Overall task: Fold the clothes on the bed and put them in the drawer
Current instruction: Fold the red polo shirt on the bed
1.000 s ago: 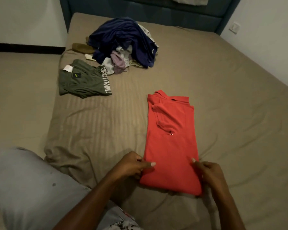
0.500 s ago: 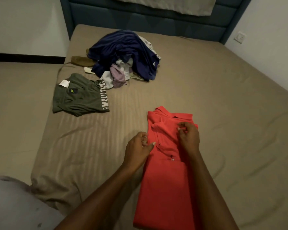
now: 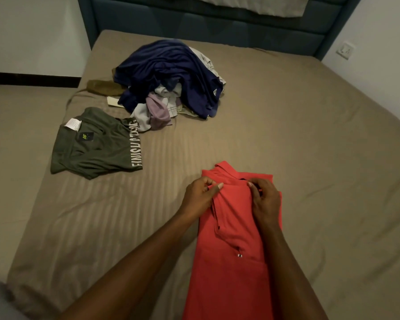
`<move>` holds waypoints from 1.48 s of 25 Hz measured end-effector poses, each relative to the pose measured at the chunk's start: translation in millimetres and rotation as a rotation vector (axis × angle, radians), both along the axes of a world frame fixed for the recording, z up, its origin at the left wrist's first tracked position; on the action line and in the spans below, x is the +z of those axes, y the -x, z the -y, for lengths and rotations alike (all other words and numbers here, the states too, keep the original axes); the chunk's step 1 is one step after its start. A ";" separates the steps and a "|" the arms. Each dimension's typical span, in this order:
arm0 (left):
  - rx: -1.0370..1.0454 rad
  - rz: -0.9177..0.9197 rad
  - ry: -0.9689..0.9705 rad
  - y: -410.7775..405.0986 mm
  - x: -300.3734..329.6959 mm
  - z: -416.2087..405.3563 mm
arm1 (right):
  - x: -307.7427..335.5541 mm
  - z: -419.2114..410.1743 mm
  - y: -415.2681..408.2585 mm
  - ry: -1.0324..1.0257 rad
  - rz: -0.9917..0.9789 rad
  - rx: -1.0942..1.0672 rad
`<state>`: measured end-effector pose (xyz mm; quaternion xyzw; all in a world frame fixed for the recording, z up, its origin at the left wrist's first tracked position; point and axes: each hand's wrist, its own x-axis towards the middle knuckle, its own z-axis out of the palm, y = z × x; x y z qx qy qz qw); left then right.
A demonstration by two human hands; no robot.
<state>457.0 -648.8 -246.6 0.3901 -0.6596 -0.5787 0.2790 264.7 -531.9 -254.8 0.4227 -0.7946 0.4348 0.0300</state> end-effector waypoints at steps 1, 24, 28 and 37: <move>0.006 0.001 -0.038 1.8 -2.1 4.1 | -0.5 1.7 0.0 -0.040 -0.058 -0.010; -0.293 0.018 0.533 -112.7 -28.9 -73.8 | 15.3 -80.9 -167.4 -0.690 -0.257 0.438; -0.375 0.058 0.501 -137.3 -27.0 -78.9 | 24.3 -83.5 -163.6 -0.575 -0.112 0.477; -0.784 0.071 1.022 -180.8 -19.8 -80.7 | 18.0 -258.7 -113.1 -0.409 -0.255 0.108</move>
